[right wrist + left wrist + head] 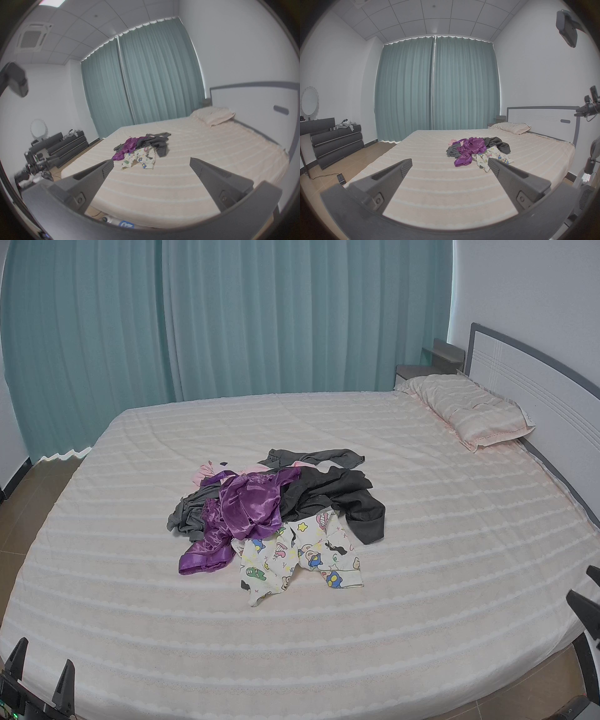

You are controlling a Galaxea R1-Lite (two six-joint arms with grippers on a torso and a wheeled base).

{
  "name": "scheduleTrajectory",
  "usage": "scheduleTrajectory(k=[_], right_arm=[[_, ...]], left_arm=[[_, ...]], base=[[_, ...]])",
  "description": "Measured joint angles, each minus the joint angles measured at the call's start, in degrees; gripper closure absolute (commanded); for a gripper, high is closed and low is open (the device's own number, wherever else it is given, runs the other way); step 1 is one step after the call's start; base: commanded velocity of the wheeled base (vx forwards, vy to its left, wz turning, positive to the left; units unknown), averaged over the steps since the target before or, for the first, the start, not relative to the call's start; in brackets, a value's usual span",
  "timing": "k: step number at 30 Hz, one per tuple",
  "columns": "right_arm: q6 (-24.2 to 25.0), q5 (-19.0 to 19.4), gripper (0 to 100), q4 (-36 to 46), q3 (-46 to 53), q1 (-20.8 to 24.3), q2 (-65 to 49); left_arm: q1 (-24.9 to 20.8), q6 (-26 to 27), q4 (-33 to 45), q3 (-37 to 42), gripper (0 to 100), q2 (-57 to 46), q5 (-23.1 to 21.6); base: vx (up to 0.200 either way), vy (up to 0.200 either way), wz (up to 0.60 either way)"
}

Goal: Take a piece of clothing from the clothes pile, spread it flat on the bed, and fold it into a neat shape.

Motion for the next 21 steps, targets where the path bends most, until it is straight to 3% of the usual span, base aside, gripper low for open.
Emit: scheduleTrajectory(k=[9, 21], right_arm=[[8.59, 1.28, 0, -10.73, -5.02, 3.78, 24.64], [23.33, -4.88, 0, -24.22, -18.18, 11.61, 59.54]], left_arm=[[-0.02, 0.0, 0.0, -0.02, 0, 0.0, -0.02], [-0.02, 0.0, 0.0, 0.0, 0, 0.0, 0.0]], base=[[0.0, 0.0, 0.0], [0.0, 0.0, 0.0]])
